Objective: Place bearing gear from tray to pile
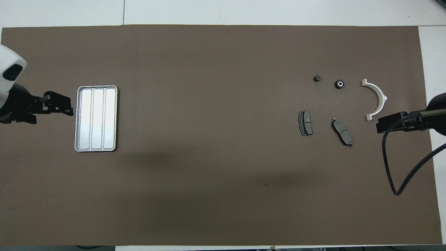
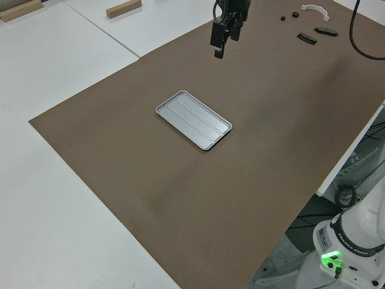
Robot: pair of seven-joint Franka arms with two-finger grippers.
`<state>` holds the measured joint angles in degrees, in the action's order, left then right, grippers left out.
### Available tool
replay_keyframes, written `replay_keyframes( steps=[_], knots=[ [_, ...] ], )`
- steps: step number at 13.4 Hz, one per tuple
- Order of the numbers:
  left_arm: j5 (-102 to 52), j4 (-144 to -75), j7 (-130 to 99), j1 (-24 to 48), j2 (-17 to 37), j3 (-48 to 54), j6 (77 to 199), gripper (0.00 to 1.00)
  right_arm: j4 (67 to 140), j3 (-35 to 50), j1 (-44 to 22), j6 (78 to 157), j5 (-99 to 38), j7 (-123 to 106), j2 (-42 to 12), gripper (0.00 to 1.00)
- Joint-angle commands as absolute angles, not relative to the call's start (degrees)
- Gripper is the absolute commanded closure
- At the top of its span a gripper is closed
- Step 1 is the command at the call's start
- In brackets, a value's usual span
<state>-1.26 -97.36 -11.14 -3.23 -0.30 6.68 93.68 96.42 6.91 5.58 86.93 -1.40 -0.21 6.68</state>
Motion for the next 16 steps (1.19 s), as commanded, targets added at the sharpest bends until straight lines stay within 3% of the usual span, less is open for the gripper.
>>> replay_keyframes(
  steps=[1,16],
  knots=[
    [-0.3,-96.9,-11.2,-2.5,-0.8,6.2,92.8,0.0,97.1,7.6,7.1,90.5,-0.8,-1.8,6.9,0.0],
    [-0.3,-96.9,-11.3,-2.5,-0.8,6.2,92.8,0.0,93.8,7.6,6.5,90.1,0.2,-1.5,4.5,0.0]
  ],
)
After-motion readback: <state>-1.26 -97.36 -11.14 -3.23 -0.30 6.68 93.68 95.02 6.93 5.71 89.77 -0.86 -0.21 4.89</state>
